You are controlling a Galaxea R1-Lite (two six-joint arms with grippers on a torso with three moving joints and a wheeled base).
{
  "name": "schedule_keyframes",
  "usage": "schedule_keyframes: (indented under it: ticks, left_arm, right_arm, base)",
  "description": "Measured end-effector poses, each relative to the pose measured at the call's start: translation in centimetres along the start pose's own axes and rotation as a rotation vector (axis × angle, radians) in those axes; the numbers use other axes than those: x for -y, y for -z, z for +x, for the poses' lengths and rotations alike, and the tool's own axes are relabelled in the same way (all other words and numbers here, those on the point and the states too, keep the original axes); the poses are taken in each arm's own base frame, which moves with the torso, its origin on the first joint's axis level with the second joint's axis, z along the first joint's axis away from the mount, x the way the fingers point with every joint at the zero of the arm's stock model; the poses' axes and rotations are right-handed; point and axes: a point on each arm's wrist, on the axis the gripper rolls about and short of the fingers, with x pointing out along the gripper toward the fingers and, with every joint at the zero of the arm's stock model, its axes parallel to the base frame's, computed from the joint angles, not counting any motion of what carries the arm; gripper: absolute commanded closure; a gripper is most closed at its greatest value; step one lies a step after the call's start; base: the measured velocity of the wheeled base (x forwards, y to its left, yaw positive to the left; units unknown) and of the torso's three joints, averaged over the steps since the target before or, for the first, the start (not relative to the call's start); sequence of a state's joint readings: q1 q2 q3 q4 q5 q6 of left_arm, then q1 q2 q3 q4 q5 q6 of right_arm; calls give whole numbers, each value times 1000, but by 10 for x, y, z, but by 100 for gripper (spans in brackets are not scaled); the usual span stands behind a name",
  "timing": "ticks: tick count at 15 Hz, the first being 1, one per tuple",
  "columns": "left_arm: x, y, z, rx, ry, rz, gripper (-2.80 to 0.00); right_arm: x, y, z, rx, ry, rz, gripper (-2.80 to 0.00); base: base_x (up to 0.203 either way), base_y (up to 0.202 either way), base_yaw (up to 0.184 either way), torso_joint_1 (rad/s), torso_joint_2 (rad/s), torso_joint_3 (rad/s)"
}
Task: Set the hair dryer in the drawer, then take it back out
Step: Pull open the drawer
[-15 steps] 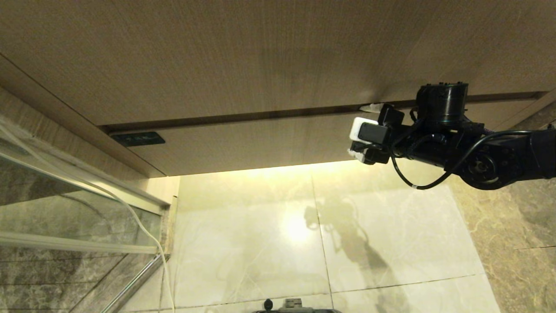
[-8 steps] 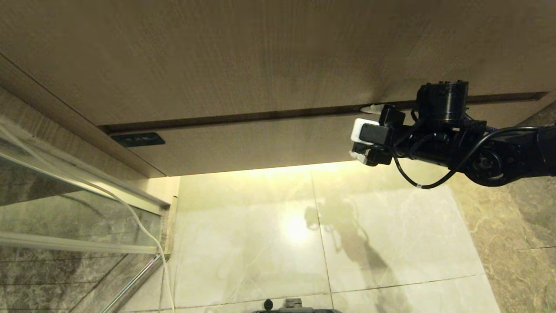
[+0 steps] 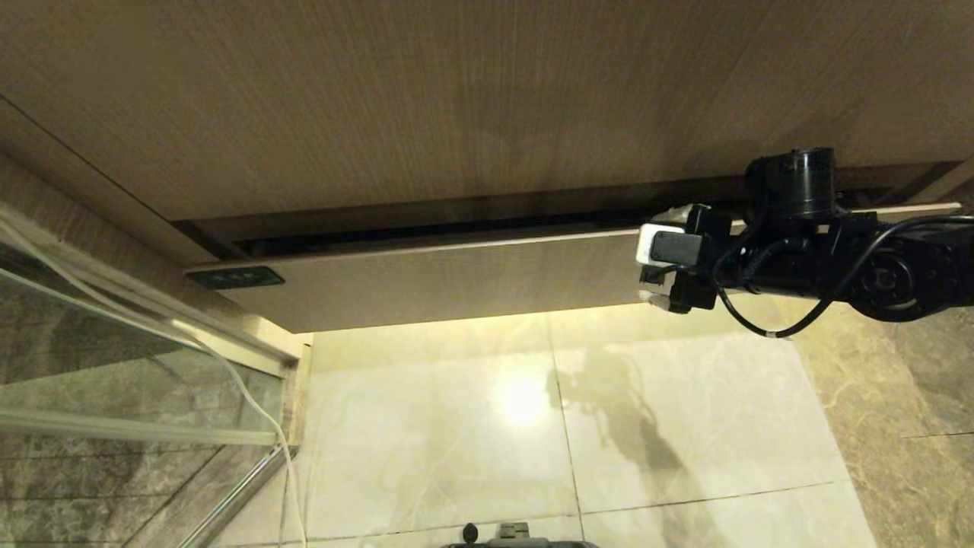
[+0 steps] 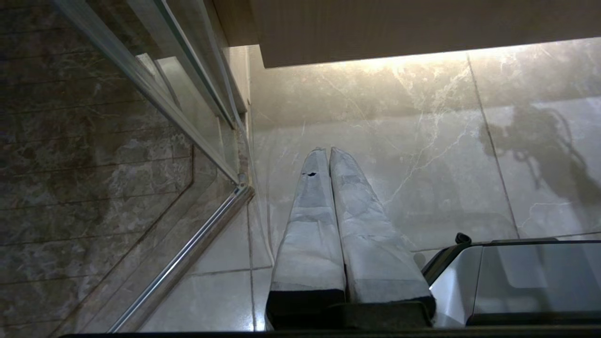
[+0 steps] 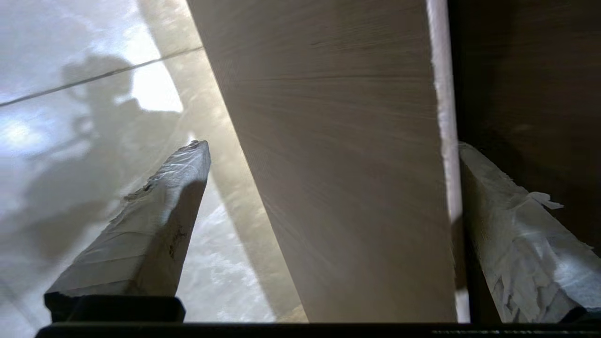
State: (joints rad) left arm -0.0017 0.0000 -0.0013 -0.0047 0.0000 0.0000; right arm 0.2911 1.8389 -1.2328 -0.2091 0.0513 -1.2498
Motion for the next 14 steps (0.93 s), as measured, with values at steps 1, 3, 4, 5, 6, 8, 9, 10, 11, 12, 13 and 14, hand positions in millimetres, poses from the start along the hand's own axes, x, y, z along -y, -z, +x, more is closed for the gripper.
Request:
schedule_keyframes:
  ticks: [1, 3, 4, 5, 6, 8, 9, 10, 11, 12, 13, 14]
  left_arm:
    - [0, 0, 0, -1, -1, 0, 0]
    - [0, 0, 0, 0, 0, 0, 0]
    - [0, 0, 0, 0, 0, 0, 0]
    - [0, 0, 0, 0, 0, 0, 0]
    - [0, 0, 0, 0, 0, 0, 0]
    - [0, 0, 0, 0, 0, 0, 0]
    - [0, 0, 0, 0, 0, 0, 0]
    - [0, 0, 0, 0, 0, 0, 0]
    - [0, 0, 0, 0, 0, 0, 0]
    - [0, 0, 0, 0, 0, 0, 0]
    - [0, 0, 0, 0, 0, 0, 0]
    - [0, 0, 0, 0, 0, 0, 0]
  right_arm:
    - [-2, 1, 0, -11, -23, 3, -280]
    - [-6, 3, -2, -32, -66, 8, -280]
    - [-6, 3, -4, -38, -72, 9, -280]
    - [-6, 4, -6, -41, -78, 9, -280]
    - [-8, 5, -8, -45, -87, 10, -280]
    - [-10, 6, -14, -52, -107, 15, -280]
    - [-13, 6, -17, -62, -139, 22, -280]
    - [-19, 8, -21, -77, -188, 34, -280]
    - [-26, 10, -26, -100, -255, 61, -280]
    - [-34, 12, -33, -127, -332, 106, -280]
    - [-41, 13, -43, -150, -405, 163, -280]
    - [-47, 14, -54, -175, -473, 222, -280]
  base:
    - [0, 0, 0, 0, 0, 0]
    - [0, 0, 0, 0, 0, 0]
    - [0, 0, 0, 0, 0, 0]
    - [0, 0, 0, 0, 0, 0]
    - [0, 0, 0, 0, 0, 0]
    - [0, 0, 0, 0, 0, 0]
    - [0, 0, 0, 0, 0, 0]
    - [0, 0, 0, 0, 0, 0]
    - [0, 0, 0, 0, 0, 0]
    - [0, 0, 0, 0, 0, 0]
    - [0, 0, 0, 0, 0, 0]
    - [0, 0, 0, 0, 0, 0]
